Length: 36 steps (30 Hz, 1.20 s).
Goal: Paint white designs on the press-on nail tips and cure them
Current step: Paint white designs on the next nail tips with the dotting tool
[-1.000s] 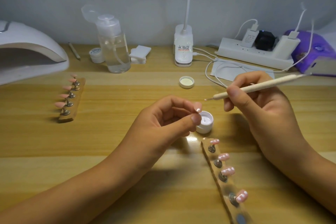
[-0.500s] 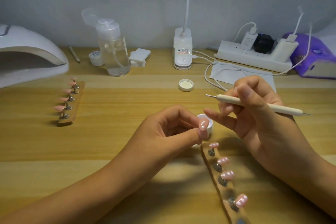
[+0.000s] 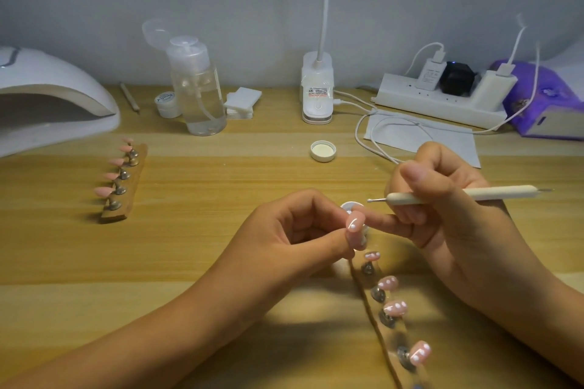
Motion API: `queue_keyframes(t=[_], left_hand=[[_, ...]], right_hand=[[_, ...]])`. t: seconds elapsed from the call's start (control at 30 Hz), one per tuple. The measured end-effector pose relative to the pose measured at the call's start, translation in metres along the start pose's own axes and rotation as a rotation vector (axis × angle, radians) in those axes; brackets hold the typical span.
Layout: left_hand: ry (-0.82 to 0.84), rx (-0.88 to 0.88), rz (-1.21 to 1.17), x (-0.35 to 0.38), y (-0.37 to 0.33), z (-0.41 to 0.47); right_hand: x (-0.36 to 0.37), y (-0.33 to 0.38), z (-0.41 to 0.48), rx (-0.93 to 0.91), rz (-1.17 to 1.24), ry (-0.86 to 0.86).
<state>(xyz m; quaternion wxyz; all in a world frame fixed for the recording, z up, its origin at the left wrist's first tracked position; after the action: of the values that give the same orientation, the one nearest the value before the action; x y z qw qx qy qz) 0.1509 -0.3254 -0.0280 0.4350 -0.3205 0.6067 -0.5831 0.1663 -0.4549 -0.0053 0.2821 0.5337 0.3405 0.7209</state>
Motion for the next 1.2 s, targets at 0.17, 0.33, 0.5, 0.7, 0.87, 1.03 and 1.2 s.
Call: queue_keyframes(t=[0.17,0.33,0.5,0.7,0.87,1.03,1.2], left_hand=[[-0.008,-0.002,0.003,-0.0007,0.0011,0.0008],[-0.005,0.006,-0.004,-0.0007,0.0004,0.0003],[-0.002,0.011,-0.01,-0.0001,0.0003,-0.0001],[0.003,0.007,0.014,0.0004,0.0003,0.0002],[0.004,0.018,0.037,0.0007,0.0001,0.0004],[0.003,0.021,0.047,0.001,0.0003,0.0005],[0.005,0.023,0.044,0.0015,-0.0003,0.0007]], right_hand=[[0.0008,-0.0007,0.0003,0.002,-0.006,-0.005],[0.0008,-0.0017,-0.0006,0.014,-0.023,0.014],[0.0018,-0.0031,-0.0007,0.019,-0.042,0.033],[0.0052,-0.0024,-0.002,0.034,-0.051,0.043],[0.0066,-0.0021,-0.0036,0.042,-0.068,0.029],[0.0074,-0.003,-0.0038,0.046,-0.07,0.048],[0.0062,-0.0047,-0.0032,0.049,-0.092,0.049]])
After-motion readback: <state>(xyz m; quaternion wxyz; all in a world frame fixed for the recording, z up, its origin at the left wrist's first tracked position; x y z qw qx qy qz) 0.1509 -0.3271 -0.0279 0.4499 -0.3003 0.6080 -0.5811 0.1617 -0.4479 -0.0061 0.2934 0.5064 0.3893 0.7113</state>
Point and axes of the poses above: each hand's wrist, its own z-axis towards the middle knuckle, its own x-axis out of the palm, y = z × x, the point moved 9 cm from there along z, towards the middle knuckle, and after that the axes turned 15 degrees about z, right-handed, at the moved point
